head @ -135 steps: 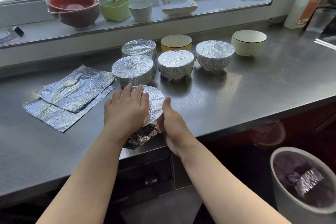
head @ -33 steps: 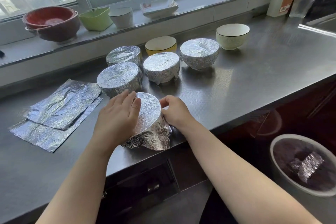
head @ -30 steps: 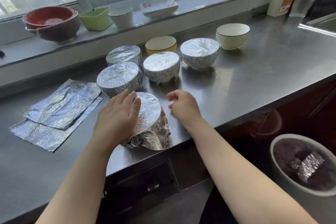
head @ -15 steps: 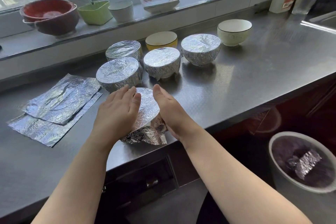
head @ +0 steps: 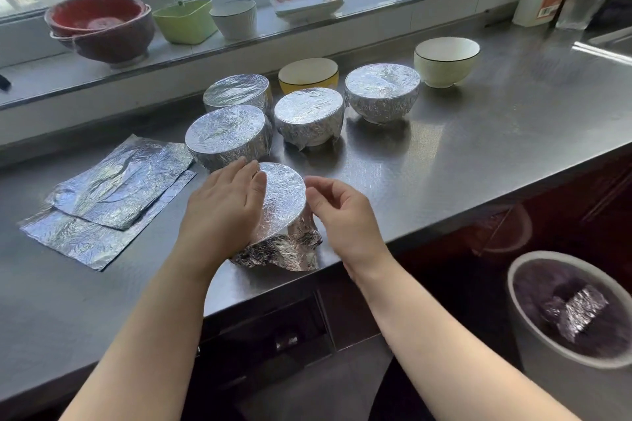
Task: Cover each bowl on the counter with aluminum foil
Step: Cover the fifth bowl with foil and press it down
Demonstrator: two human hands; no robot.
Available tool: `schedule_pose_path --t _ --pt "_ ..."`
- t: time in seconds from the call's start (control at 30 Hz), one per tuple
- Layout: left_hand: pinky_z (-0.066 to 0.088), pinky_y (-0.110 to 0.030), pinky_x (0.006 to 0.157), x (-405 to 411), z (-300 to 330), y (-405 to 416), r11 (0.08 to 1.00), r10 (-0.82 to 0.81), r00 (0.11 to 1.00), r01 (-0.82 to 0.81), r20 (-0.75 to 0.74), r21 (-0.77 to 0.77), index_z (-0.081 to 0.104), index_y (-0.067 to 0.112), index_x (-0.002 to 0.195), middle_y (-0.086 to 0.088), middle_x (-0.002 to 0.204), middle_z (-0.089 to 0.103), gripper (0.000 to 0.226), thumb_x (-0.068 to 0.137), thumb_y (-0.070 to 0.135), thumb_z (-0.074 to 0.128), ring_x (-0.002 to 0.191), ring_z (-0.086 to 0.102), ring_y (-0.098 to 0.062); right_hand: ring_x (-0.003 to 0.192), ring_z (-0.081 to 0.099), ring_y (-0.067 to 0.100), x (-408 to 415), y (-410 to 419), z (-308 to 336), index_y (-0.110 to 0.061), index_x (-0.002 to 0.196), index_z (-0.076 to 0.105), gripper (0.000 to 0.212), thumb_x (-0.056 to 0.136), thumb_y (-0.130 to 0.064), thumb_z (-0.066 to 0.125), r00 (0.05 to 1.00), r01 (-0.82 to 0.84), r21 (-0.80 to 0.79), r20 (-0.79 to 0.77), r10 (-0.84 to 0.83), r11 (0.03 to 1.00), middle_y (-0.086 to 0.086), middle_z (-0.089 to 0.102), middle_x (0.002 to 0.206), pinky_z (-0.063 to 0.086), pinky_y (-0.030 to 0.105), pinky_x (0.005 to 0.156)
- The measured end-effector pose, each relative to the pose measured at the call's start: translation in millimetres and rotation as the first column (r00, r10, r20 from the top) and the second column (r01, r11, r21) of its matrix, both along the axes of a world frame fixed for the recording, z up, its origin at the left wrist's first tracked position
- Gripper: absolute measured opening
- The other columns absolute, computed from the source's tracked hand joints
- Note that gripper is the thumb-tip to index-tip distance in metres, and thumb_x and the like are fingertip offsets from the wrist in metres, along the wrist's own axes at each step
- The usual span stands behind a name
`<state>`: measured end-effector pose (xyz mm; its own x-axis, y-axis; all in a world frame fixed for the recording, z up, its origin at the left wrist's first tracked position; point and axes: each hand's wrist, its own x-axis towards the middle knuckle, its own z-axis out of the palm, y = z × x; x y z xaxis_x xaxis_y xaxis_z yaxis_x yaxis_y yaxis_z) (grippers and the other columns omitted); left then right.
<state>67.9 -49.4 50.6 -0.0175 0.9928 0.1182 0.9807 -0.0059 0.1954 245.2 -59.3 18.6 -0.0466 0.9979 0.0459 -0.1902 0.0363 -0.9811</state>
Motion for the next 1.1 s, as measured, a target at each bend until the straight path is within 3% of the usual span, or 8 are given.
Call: schedule_pose_path --t 0.3,0.4,0.5,0.63,0.77,0.87,0.93,1.1 --pt "0.014 -0.035 0.119 3 0 -2 1.0 0.005 1.0 -0.006 0.009 0.028 0.031 0.026 0.152 0.006 0.16 0.027 0.058 0.102 0.05 0.012 0.148 0.019 -0.014 0.085 0.064 0.005 -19 -10 -15 -0.026 0.088 0.065 0.012 0.095 -0.017 0.062 0.971 0.195 -0.031 0.144 -0.189 0.98 -0.003 0.07 0.093 0.05 0.019 0.079" --pt "0.015 -0.036 0.119 3 -1 -1 0.999 0.019 1.0 -0.018 -0.002 0.044 0.032 0.024 0.152 0.004 0.159 0.029 0.059 0.103 0.05 0.012 0.147 0.02 -0.014 0.091 0.063 0.011 -24 -8 -15 -0.029 0.087 0.059 0.012 0.097 -0.022 0.057 0.949 0.222 0.0 0.231 -0.216 0.975 0.0 0.066 0.1 0.051 0.03 0.085" --pt "0.015 -0.036 0.119 2 -3 0 0.999 0.034 0.999 -0.033 -0.019 0.044 0.032 0.024 0.152 0.004 0.159 0.029 0.069 0.097 0.057 0.004 0.147 0.02 -0.014 0.093 0.056 0.01 -28 -9 -15 -0.021 0.093 0.057 0.009 0.098 -0.017 0.051 0.905 0.215 0.088 0.357 -0.232 0.973 -0.002 0.056 0.102 0.046 0.028 0.086" --pt "0.016 -0.04 0.12 4 -4 2 0.998 0.069 0.997 -0.069 -0.038 0.015 0.028 0.024 0.153 0.002 0.16 0.025 0.068 0.098 0.056 0.004 0.148 0.018 -0.018 0.097 0.054 0.023 -25 -15 -18 -0.004 0.11 0.062 0.021 0.09 -0.005 0.055 0.69 0.142 0.371 0.628 -0.36 0.918 0.008 0.056 0.104 0.037 0.024 0.079" --pt "0.015 -0.045 0.117 14 2 -1 0.986 0.161 0.987 -0.162 -0.029 -0.044 0.024 0.022 0.154 -0.002 0.162 0.018 0.072 0.097 0.06 0.004 0.148 0.015 -0.024 0.101 0.052 0.024 -15 -7 -15 -0.013 0.112 0.063 0.028 0.085 -0.013 0.065 0.516 -0.052 0.357 0.809 -0.281 0.933 0.005 0.059 0.106 0.041 0.029 0.078" --pt "0.011 -0.051 0.116 23 12 -3 0.961 0.222 0.974 -0.227 -0.049 -0.16 0.014 0.019 0.156 -0.007 0.164 0.007 0.089 0.087 0.074 0.001 0.149 0.007 -0.029 0.119 0.051 0.025 4 9 -4 -0.013 0.128 0.06 0.036 0.092 -0.01 0.053 0.584 -0.122 0.257 0.799 -0.14 0.959 0.006 0.059 0.127 0.04 0.032 0.1" --pt "0.008 -0.052 0.117 27 19 -3 0.94 0.254 0.967 -0.253 -0.027 -0.23 0.008 0.017 0.157 -0.007 0.164 -0.001 0.099 0.081 0.08 0.002 0.15 0.002 -0.03 0.128 0.049 0.02 14 15 4 -0.008 0.136 0.053 0.039 0.099 -0.007 0.043 0.694 -0.043 0.252 0.703 -0.153 0.967 0.008 0.056 0.137 0.033 0.021 0.103" --pt "0.009 -0.054 0.116 28 25 -4 0.928 0.278 0.961 -0.266 0.01 -0.26 0.007 0.017 0.157 -0.007 0.164 -0.002 0.108 0.074 0.085 0.003 0.15 0.001 -0.031 0.107 0.059 0.001 7 9 3 -0.012 0.134 0.055 0.033 0.102 -0.015 0.047 0.916 -0.059 0.172 0.401 -0.015 0.983 -0.003 0.067 0.117 0.045 0.018 0.095"
